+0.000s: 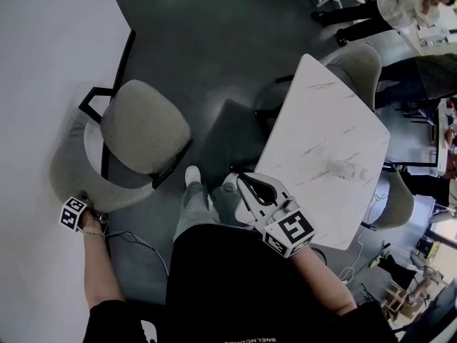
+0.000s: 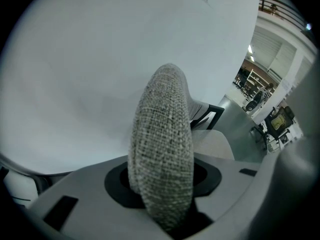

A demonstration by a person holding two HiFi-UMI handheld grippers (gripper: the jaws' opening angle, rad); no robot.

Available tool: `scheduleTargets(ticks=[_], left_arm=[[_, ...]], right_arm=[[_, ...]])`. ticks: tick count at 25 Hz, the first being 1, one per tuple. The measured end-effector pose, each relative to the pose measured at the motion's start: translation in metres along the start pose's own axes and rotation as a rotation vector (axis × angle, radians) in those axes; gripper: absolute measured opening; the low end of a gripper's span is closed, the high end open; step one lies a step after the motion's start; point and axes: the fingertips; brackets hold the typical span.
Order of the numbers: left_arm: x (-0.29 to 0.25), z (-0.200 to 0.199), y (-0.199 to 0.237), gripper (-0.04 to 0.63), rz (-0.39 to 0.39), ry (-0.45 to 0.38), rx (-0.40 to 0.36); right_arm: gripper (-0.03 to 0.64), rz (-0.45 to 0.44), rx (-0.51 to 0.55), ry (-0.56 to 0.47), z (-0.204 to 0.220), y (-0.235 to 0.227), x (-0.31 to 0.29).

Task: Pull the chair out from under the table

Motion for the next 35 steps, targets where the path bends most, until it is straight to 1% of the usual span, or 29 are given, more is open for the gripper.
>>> scheduleTargets(ticks=[3,9,11,13,15,19,21,27,28,30,32,33,35], left_arm=[[-0.001,0.0,0.0,0.181,-0.009,0.002,-0.036],[0.002,0.002,-0.001,0.215,-0.02,0.016,-0.08],[0.003,0.001,-0.001,0.23,-0.03,0.017,-0.127],[0.005,-0.002,-0.001,0.236,-0.047,0.0,-0.192],[0.01,-0.004,-0.001,0.241,-0.057,-0.018,-0.231],[0.021,-0.006,0.002,0.264,-0.056,-0.029,-0.236],[0.027,-0.011,0.001,0.267,-0.059,-0.043,-0.253],[0.059,-0.038,-0.013,0.267,-0.06,-0.137,-0.299],[0.063,-0.041,-0.016,0.267,-0.059,-0.145,-0.296],[0.071,-0.044,-0.02,0.267,-0.061,-0.148,-0.262],[0.08,-0.048,-0.019,0.267,-0.086,-0.165,-0.232],[0.086,-0.051,-0.019,0.267,-0.105,-0.189,-0.233],[0.1,-0.06,-0.024,0.267,-0.135,-0.255,-0.262]], right_arm=[[0.014,0.004,-0.002,-0.001,0.001,0.0,0.001],[0.014,0.009,-0.006,-0.007,0.002,-0.001,0.007],[0.014,0.011,-0.009,-0.009,0.004,-0.002,0.007],[0.014,0.013,-0.013,-0.014,0.005,-0.002,0.007],[0.014,0.012,-0.014,-0.019,0.004,-0.002,0.008],[0.014,0.002,-0.015,-0.026,0.003,-0.002,0.009],[0.014,-0.001,-0.015,-0.029,0.003,-0.002,0.01],[0.014,-0.005,-0.017,-0.041,0.0,-0.001,0.012],[0.014,-0.004,-0.016,-0.043,0.0,-0.002,0.012],[0.014,0.003,-0.016,-0.047,-0.001,-0.003,0.015],[0.014,0.016,-0.018,-0.055,-0.003,-0.006,0.019],[0.014,0.021,-0.019,-0.06,-0.004,-0.008,0.021],[0.014,0.033,-0.021,-0.069,-0.006,-0.011,0.025]])
Point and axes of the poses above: the fingertips, and each gripper's own axes: x backward along the fingers, y to its left, z out of its underside, and after that the axes turned 6 degrees about -z, right-handed
